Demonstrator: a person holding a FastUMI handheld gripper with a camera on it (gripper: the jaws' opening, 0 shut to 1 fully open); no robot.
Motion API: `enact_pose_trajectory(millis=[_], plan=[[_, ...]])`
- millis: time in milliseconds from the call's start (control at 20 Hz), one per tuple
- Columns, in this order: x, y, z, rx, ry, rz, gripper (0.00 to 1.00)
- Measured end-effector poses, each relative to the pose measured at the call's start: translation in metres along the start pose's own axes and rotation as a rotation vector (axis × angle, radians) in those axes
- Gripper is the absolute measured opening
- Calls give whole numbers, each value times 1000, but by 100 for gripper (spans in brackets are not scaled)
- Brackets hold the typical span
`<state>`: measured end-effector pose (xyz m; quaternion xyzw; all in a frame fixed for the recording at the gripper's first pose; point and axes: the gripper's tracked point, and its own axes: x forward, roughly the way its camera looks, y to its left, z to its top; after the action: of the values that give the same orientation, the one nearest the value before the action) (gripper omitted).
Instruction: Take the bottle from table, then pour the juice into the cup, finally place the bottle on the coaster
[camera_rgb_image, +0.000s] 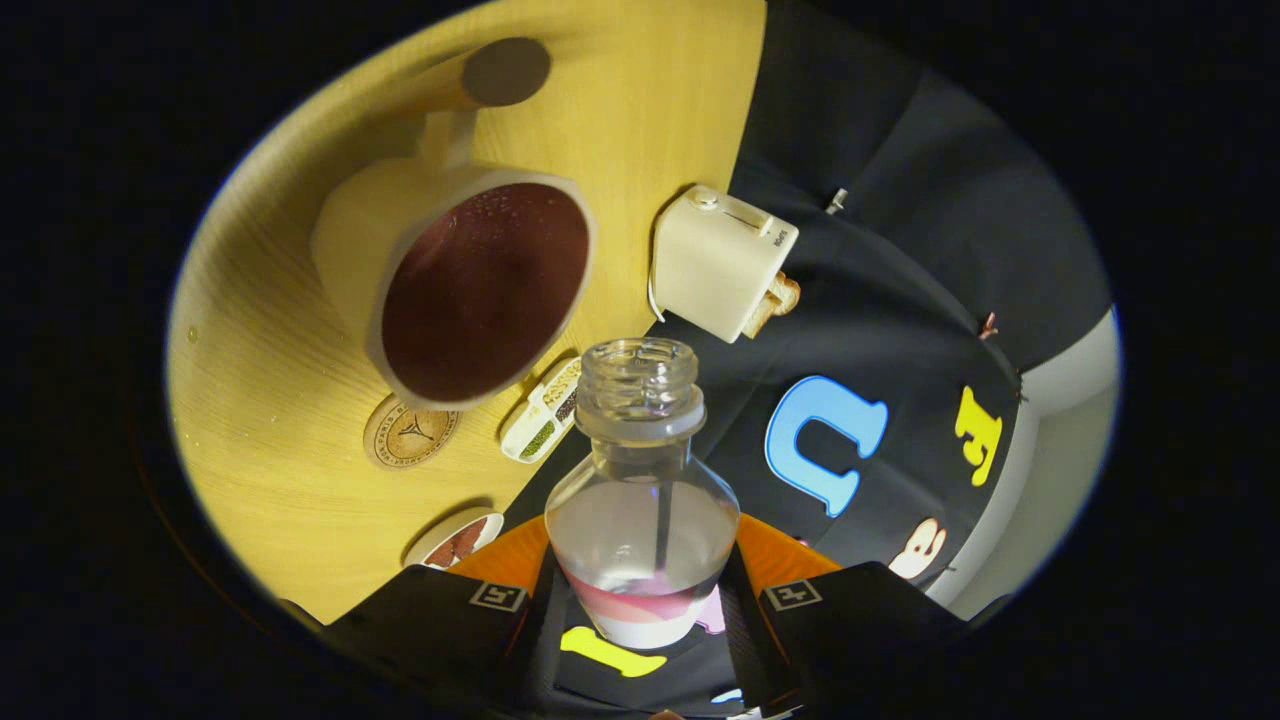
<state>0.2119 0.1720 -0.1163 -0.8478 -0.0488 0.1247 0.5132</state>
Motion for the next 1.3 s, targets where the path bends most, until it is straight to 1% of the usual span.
enact_pose_trajectory(millis=[150,400,550,700,850,950,1100,1200,1300], plan=[[-7,-16,-12,156,16,-43,71],[-28,-40,-45,578,55,-111,71],[-37,-50,-62,812,60,-122,71],[-43,-57,-78,1033,66,-106,71],[-46,-52,-82,1303,41,-55,71],[-40,-45,-86,1470,33,-8,71],[-28,-33,-91,1710,24,16,71],[-15,-16,-85,1826,25,53,71],[1,0,-81,1900,32,85,71]])
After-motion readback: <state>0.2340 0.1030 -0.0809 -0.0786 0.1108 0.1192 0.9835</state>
